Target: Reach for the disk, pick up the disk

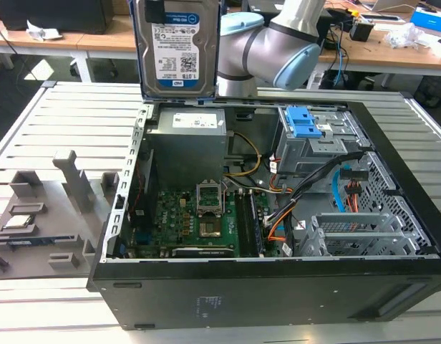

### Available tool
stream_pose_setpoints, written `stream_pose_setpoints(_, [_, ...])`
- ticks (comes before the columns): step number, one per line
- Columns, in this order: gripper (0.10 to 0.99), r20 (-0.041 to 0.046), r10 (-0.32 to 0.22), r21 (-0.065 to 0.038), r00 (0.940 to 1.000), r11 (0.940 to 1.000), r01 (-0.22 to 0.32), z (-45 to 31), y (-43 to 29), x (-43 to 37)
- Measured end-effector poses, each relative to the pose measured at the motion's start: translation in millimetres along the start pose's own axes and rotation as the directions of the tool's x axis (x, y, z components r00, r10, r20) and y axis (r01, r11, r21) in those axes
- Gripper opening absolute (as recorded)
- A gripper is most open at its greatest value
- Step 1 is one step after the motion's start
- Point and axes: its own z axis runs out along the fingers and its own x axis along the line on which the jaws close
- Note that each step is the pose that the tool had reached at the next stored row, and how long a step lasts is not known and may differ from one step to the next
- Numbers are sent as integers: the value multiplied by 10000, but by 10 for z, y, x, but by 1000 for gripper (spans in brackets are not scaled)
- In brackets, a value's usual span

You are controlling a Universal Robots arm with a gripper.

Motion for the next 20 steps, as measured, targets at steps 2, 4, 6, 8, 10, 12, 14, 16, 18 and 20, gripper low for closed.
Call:
stream_pose_setpoints(2, [365, 0, -2, -1, 10000, 10000, 2, -4, -92, 1])
stream_pose_setpoints(4, [365, 0, 1, -2, 10000, 10000, -1, -6, -158, 2])
stream_pose_setpoints(6, [365, 0, -1, -2, 10000, 10000, 1, -8, -209, 3])
stream_pose_setpoints(8, [365, 0, 0, -2, 10000, 10000, 0, -11, -269, 4])
stream_pose_setpoints(10, [365, 0, 0, -2, 10000, 10000, 0, -13, -334, 5])
stream_pose_setpoints(12, [365, 0, 0, -3, 10000, 10000, 0, -16, -406, 6])
stream_pose_setpoints(14, [365, 0, 0, -3, 10000, 10000, 0, -19, -485, 7])
stream_pose_setpoints(16, [365, 0, 1, -4, 10000, 10000, -1, -23, -570, 8])
stream_pose_setpoints(18, [365, 0, -2, -5, 10000, 10000, 2, -26, -647, 9])
stream_pose_setpoints(20, [365, 0, 0, -5, 10000, 10000, 0, -29, -722, 10])
